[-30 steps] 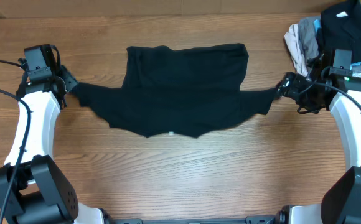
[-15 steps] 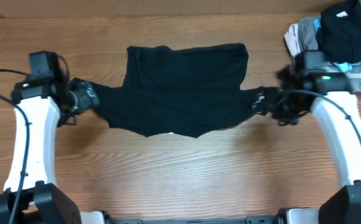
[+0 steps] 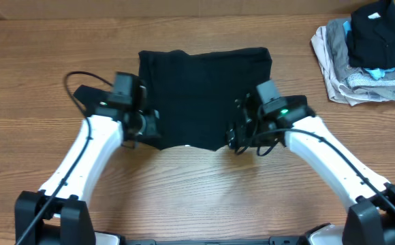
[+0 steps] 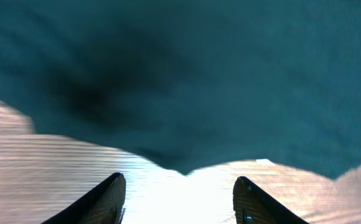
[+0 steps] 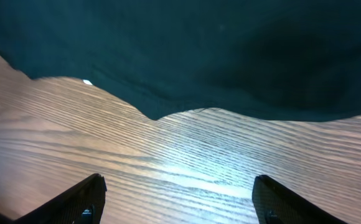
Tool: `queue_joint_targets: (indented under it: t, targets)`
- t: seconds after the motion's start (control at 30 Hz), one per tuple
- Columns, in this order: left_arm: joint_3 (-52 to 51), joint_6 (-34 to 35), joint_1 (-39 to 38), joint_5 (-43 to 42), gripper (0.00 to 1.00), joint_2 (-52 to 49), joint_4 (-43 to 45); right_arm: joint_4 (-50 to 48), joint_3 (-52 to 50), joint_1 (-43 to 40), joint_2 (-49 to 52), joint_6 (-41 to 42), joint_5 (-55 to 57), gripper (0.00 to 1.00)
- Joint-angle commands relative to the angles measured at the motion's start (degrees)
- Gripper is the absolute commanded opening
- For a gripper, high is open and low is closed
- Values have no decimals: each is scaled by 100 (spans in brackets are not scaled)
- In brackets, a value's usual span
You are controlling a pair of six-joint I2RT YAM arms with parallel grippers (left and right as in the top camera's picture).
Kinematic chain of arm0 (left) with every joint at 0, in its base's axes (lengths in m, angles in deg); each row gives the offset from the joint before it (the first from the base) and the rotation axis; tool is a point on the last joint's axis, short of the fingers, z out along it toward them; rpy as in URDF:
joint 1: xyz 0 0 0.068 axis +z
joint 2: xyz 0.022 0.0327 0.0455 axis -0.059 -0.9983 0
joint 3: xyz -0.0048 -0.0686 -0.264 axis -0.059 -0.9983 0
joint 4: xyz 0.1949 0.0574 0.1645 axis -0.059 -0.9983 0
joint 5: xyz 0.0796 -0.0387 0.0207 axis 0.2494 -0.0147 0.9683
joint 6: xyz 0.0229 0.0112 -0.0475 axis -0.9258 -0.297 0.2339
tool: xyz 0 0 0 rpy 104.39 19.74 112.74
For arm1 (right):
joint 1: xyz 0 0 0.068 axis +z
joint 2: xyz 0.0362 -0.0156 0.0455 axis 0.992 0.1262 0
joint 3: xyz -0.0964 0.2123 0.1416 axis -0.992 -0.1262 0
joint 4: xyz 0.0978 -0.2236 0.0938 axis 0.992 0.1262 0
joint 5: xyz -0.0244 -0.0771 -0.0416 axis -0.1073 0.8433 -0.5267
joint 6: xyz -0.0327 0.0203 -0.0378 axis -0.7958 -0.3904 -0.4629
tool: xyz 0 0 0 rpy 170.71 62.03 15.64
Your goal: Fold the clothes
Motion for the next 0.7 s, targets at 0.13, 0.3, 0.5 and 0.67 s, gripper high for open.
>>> queue_joint_targets:
  t: [0.13,0.3,0.5,0.67]
  targets:
    - [-420,37,-553,457,62,-125,522,-310,-155,188,400,-175,444,79]
    - [-691,35,-581,422,54,-323,975,-415,-153,188,584,-144,439,79]
    - [-719,13,-597,457,12,-586,1231,-527,-140,136,575,24,330,77]
    - [-719,11,-756,616,4,-874,1283,-520,-140,133,573,157,197,74]
